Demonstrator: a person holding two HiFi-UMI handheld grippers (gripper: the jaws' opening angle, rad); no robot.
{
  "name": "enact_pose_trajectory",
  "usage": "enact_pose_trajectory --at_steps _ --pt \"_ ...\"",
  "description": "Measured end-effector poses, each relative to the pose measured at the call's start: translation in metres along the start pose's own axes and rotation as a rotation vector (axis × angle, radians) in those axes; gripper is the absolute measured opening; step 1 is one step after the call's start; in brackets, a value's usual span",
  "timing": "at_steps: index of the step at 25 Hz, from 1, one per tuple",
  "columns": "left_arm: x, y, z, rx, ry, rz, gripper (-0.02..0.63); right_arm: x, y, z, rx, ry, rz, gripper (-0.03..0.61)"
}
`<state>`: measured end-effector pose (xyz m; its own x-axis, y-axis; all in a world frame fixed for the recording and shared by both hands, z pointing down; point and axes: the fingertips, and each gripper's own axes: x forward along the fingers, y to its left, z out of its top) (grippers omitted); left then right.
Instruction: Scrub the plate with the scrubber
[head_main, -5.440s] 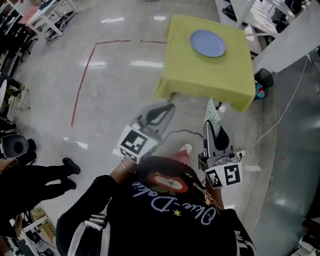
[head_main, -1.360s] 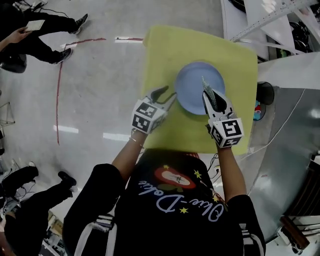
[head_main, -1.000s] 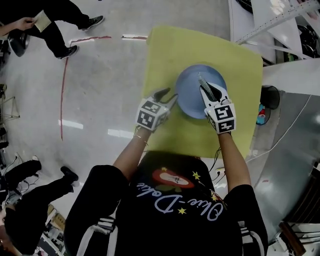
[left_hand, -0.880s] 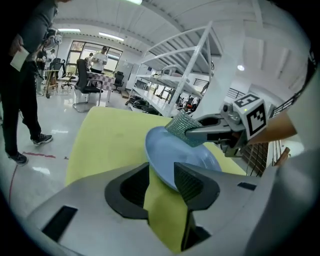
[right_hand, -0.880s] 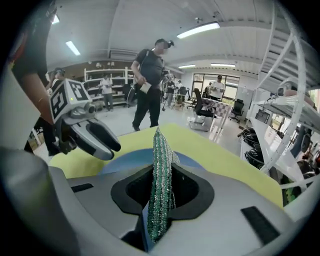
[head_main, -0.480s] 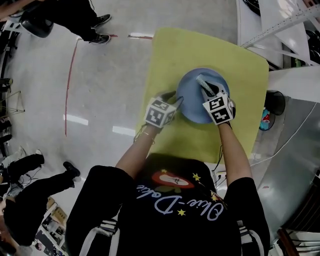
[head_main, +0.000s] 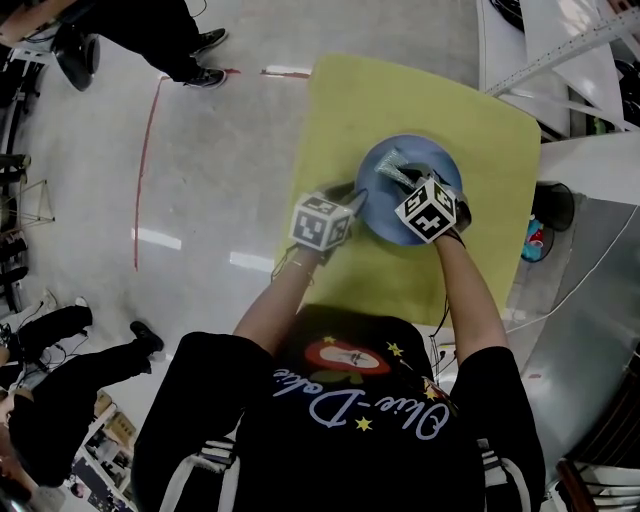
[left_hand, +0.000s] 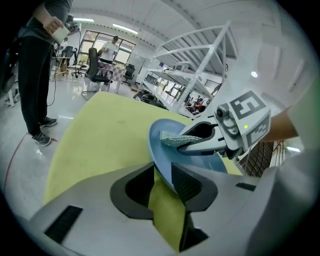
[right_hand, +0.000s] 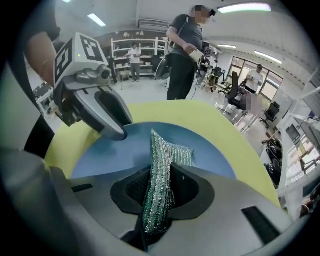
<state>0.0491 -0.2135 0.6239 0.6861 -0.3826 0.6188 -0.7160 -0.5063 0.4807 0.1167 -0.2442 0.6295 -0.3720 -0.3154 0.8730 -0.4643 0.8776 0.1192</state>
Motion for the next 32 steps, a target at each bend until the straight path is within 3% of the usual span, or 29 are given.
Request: enact_pose_trajectory --at_steps 5,9,17,27,32 --pt "-0.001 0.001 0.000 -0.005 -0.011 0.007 0.100 0.001 0.017 0.000 -0.118 0.060 0.082 0.064" --pt "-0.001 0.001 -0.001 -0.006 -0.013 0.005 0.100 0.000 0.033 -0.002 -0.152 0.080 0.131 0.064" --pt "-0.002 0.002 -0.002 -0.035 -0.014 0.011 0.095 -0.009 0.060 -0.011 -0.149 0.078 0.188 0.066" --pt "0.000 0.001 -0.002 -0.001 -0.009 0.029 0.100 -0.017 0.098 -0.017 -0.137 0.087 0.296 0.066" --pt "0.001 0.001 -0.002 0.007 -0.008 0.037 0.100 -0.021 0.098 -0.013 -0.096 0.023 0.302 0.069"
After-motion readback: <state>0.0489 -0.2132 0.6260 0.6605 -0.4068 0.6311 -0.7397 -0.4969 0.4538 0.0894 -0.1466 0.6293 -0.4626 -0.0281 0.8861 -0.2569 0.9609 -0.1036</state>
